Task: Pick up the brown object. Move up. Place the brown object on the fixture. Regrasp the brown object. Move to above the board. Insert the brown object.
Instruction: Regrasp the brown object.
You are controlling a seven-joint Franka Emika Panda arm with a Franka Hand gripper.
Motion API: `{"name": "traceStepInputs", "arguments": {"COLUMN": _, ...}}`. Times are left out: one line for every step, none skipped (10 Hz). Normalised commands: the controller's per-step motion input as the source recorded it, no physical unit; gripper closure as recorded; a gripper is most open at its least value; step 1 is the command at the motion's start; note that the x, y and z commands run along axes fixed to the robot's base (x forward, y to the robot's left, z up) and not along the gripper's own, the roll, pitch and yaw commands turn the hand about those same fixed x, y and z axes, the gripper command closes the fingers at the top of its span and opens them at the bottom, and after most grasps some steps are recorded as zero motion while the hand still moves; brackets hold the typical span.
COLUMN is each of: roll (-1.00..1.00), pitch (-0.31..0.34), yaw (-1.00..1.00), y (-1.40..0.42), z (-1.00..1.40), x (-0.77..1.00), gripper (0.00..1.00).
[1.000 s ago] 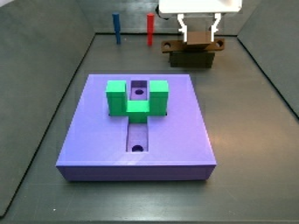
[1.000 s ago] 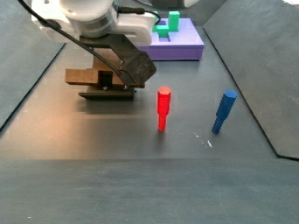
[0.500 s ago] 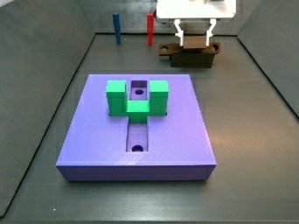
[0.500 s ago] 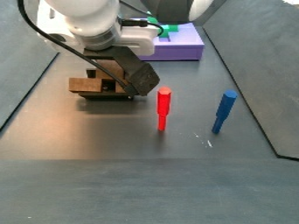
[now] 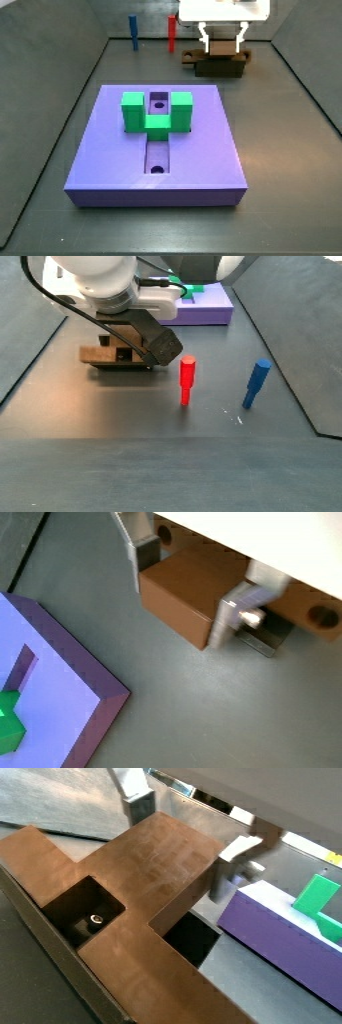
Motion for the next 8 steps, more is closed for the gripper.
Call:
{"name": "traceStepInputs", "arguments": {"roll": 0.01, "pitch": 0.000, "yaw": -0.08, "y": 0.00, "z": -0.03, "x": -0.09, "gripper": 0.00}}
{"name": "traceStepInputs", "arguments": {"roll": 0.45, "pitch": 0.000, "yaw": -0.01, "y": -0.04, "z": 0.49, "x": -0.08, "gripper": 0.00}}
{"name": "traceStepInputs", "arguments": {"roll": 0.65, "pitch": 0.000, "yaw": 0.00, "y": -0.08, "z": 0.91, "x": 0.00, "gripper": 0.00}}
{"name": "traceStepInputs", "arguments": {"roll": 0.61, "pitch": -0.020, "yaw": 0.00, "y": -0.10, "z": 0.91, "x": 0.00, "gripper": 0.00}}
{"name": "traceStepInputs", "arguments": {"roll": 0.57, "pitch": -0.117, "yaw": 0.00, "y": -0.09, "z": 0.63, "x": 0.00, "gripper": 0.00}}
{"name": "traceStepInputs", "arguments": {"roll": 0.66, "pitch": -0.263, "yaw": 0.00, "y": -0.12, "z": 0.31, "x": 0.00, "gripper": 0.00}}
{"name": "traceStepInputs", "arguments": {"roll": 0.77, "pitch": -0.300, "yaw": 0.02, "y": -0.15, "z": 0.12, "x": -0.03, "gripper": 0.00}}
{"name": "traceStepInputs", "arguments": {"roll": 0.89, "pitch": -0.300, "yaw": 0.06, "y": -0.14, "z": 0.00, "x": -0.02, "gripper": 0.00}}
